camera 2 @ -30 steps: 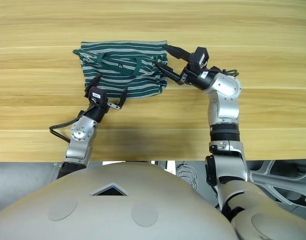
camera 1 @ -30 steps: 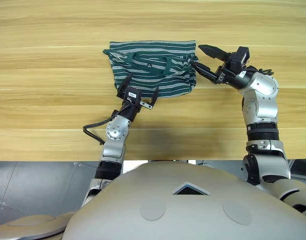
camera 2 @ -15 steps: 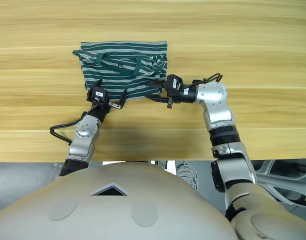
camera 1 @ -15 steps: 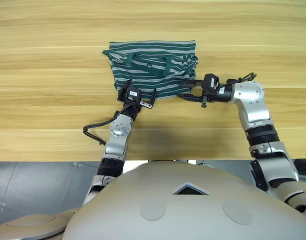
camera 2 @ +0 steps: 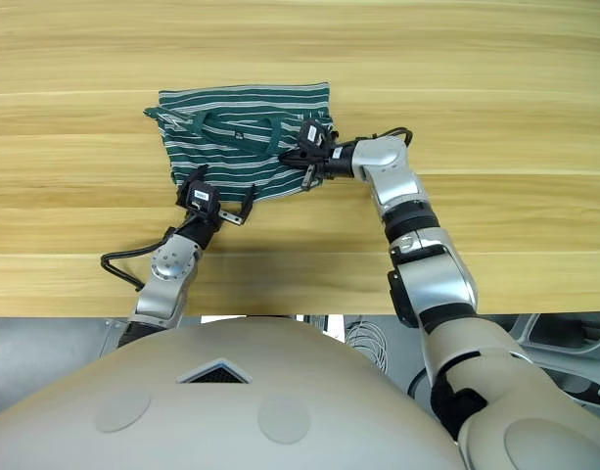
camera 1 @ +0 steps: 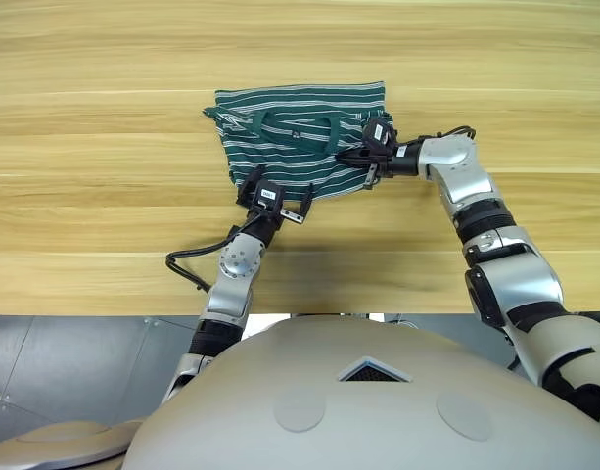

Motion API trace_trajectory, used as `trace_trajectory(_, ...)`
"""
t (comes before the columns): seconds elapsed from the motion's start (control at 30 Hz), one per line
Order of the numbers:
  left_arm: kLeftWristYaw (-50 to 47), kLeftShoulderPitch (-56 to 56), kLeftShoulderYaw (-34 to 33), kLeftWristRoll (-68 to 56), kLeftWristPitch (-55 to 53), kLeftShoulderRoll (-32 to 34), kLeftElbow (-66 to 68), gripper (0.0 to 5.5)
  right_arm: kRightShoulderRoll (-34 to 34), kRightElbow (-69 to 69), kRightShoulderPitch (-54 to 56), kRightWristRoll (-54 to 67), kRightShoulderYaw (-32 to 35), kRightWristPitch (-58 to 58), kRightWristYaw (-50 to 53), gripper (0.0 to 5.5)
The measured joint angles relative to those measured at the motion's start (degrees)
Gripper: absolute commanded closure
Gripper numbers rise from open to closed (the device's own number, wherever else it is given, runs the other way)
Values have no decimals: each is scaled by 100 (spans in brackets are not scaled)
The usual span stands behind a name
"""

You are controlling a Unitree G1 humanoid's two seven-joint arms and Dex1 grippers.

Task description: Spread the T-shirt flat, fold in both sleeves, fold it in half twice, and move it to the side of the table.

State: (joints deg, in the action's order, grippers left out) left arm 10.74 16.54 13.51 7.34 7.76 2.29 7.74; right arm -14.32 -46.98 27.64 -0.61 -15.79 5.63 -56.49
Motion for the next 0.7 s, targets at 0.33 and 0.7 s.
trace_trajectory(0.33, -9, 144, 267, 12, 52, 120, -70, 26, 472, -1208, 932, 46, 680, 699, 1228, 547)
trace_trajectory(0.7, -53, 227, 397, 12, 123, 131, -101, 26, 427, -2149, 1373, -427, 875, 708, 2809, 547)
